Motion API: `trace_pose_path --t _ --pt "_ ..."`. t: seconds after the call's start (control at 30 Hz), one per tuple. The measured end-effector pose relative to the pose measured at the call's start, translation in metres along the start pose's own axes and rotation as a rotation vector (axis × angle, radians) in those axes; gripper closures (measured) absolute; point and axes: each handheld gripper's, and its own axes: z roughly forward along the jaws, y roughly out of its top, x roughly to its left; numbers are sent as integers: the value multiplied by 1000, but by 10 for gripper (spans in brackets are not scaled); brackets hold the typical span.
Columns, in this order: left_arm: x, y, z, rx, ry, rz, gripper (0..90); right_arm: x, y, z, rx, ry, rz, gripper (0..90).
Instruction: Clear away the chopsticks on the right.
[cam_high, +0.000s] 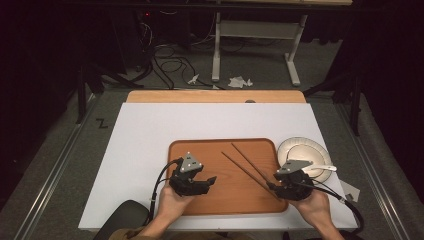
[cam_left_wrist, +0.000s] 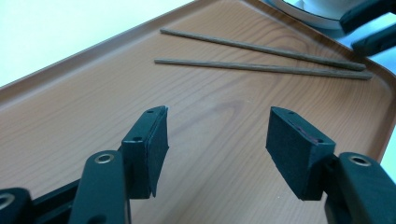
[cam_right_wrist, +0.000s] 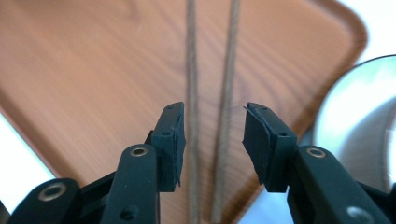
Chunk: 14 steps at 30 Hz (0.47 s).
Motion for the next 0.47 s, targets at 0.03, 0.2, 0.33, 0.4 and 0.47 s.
trace_pose_path --t 0.03,0.2,0.33,0.4,0.47 --pt "0 0 0 -3 3 -1 388 -4 -1 -3 -21 0 20 571" --pt "0 -1 -3 -8 9 -4 388 -22 -13 -10 -124 31 129 551" --pt "1 -1 -5 -13 13 -8 388 -23 -14 -9 -125 -1 106 546" --pt "1 -1 -6 -13 13 -7 388 -22 -14 -8 -124 -1 93 542" --pt "2 -1 -6 -16 12 -11 388 -21 -13 -6 -123 -8 83 536"
